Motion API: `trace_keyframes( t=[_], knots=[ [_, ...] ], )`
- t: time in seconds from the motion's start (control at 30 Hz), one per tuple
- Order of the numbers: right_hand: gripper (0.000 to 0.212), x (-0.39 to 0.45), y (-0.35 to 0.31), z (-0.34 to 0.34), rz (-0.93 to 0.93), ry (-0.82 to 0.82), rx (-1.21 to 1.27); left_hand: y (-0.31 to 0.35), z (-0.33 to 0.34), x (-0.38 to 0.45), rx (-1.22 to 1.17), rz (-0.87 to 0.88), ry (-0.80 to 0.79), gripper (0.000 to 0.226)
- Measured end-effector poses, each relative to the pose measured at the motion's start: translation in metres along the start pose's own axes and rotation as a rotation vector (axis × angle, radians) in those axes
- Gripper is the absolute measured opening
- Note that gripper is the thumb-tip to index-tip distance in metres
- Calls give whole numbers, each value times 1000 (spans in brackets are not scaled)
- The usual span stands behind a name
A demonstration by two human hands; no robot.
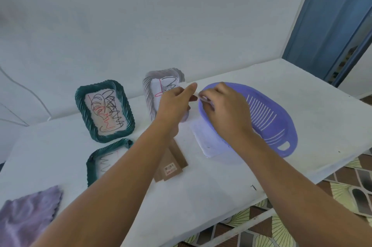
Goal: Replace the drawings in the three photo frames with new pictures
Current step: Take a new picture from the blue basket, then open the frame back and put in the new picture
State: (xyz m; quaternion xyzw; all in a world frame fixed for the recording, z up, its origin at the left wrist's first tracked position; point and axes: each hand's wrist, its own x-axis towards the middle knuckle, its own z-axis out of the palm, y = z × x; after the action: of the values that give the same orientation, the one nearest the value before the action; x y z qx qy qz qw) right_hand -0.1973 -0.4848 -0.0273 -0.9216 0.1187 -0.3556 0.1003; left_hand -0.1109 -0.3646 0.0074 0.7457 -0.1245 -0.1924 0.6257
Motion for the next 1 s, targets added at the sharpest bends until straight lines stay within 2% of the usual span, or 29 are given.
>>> trace_keyframes(
  t=[0.1, 0.17, 0.27, 0.4, 0.5, 0.57, 0.7, 0.83, 1.0],
  knots=[
    [38, -2, -17, 8, 9, -81, 126, -10, -28, 5, -82, -32, 85, 17],
    [51, -3, -28, 8, 141, -151, 364, -18, -53, 7, -88, -50, 117, 16],
    [44, 0, -36, 14, 325, -298, 616, -31, -90, 4, -62, -94, 112, 15],
    [46, 2, -63, 30, 403, -490, 859, -47, -135, -11, 39, -164, 54, 14],
    [53, -4, -87, 47, 436, -564, 1021, -57, -158, -33, 81, -135, 51, 9],
    [54, -9, -103, 58, 437, -583, 1030, -66, -172, -49, 88, -91, 80, 7],
    [55, -23, -129, 90, 425, -613, 899, -96, -198, -70, 211, -118, 198, 29],
    [58, -29, -145, 102, 299, -723, 691, -119, -215, -80, 331, -129, 317, 38],
    [57, -30, -154, 101, 166, -822, 612, -134, -228, -79, 369, -150, 353, 45]
  ],
)
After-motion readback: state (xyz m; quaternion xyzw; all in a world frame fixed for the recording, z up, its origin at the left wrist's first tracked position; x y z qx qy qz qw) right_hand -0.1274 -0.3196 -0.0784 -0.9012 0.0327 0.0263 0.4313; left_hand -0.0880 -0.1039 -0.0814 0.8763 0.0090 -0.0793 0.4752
